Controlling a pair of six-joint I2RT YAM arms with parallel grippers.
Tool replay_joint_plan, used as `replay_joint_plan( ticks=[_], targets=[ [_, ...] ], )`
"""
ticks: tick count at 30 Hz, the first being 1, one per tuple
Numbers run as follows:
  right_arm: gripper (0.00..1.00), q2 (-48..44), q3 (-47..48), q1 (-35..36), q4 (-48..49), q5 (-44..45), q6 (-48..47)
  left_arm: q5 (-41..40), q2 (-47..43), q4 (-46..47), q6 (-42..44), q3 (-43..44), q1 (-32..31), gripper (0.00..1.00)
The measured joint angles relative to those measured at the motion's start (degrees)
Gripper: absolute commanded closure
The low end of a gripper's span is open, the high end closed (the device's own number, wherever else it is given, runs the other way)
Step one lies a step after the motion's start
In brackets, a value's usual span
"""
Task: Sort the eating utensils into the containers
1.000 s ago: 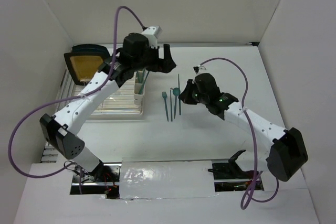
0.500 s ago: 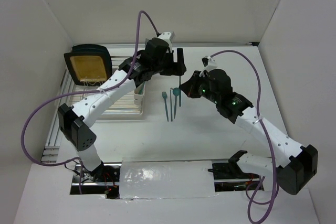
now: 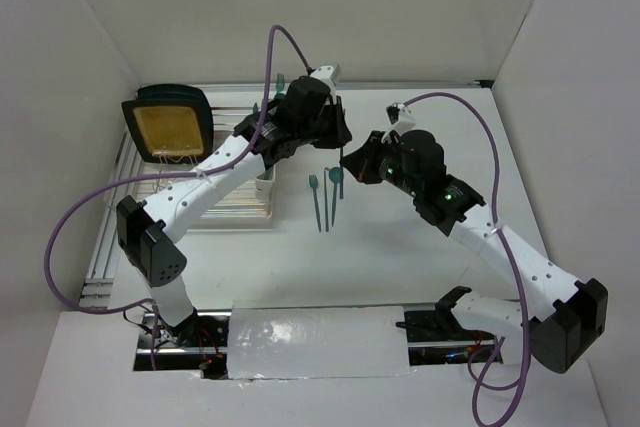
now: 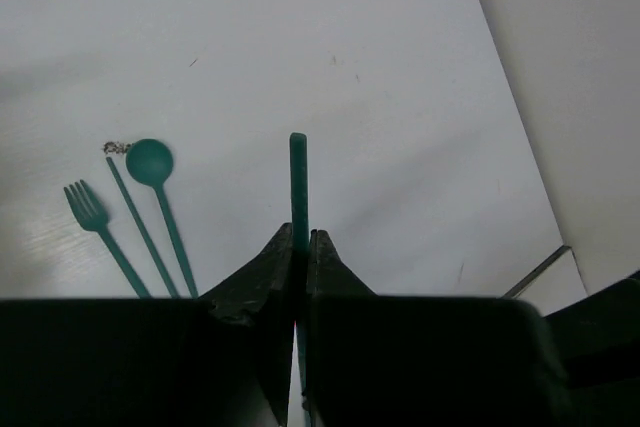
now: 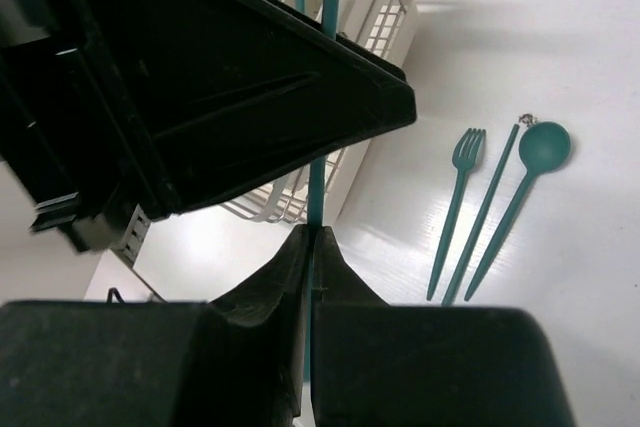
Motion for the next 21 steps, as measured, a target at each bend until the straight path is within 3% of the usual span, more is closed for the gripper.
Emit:
replay_joint_plan(
  ticks=[3,5,7,8,9,11,16,21],
  targets=[
    [0.96,-0.02,0.17,-0.02,-0.13,-0.52,0.20,0.52,0.02,0.68,-0.90,0.48,-0.55,0.96],
    [0.84,-0.02,0.66,-0.04,-0.28,-0.42,0.37,0.59,0.02,1.18,-0.92,0.61,-0.50,1.00],
    [0.61,0.07,1.53,-0.28,-0.98,-0.42,0.57,0.83,0.02,2.10,-0.70,0.61,-0.20,1.00],
    [0.32,0.11,2.34,-0.39,-1.66,-0.44,0.76,0.85,0.02,2.64,0.20,0.61,0.02,1.00],
    [0.18,0.20,3.76,-0.52,-2.60,-0.46,0.81,1.44,0.02,3.41,1.11,0.59,0.44,1.00],
    [0.00,0.26,6.99,-0.83,-4.48,-0.37,0.33,3.17,0.00,5.84,4.50,0.57,2.03,1.00],
    [0.00,0.11,12.35,-3.93,-7.69,-0.09,-0.55,11.63,-3.19,12.90,14.36,-0.96,8.50,1.00],
    [0.00,1.68,12.90,-9.09,-10.40,-1.42,-0.09,20.20,-12.46,17.62,22.58,-4.50,14.53,1.00]
  ],
)
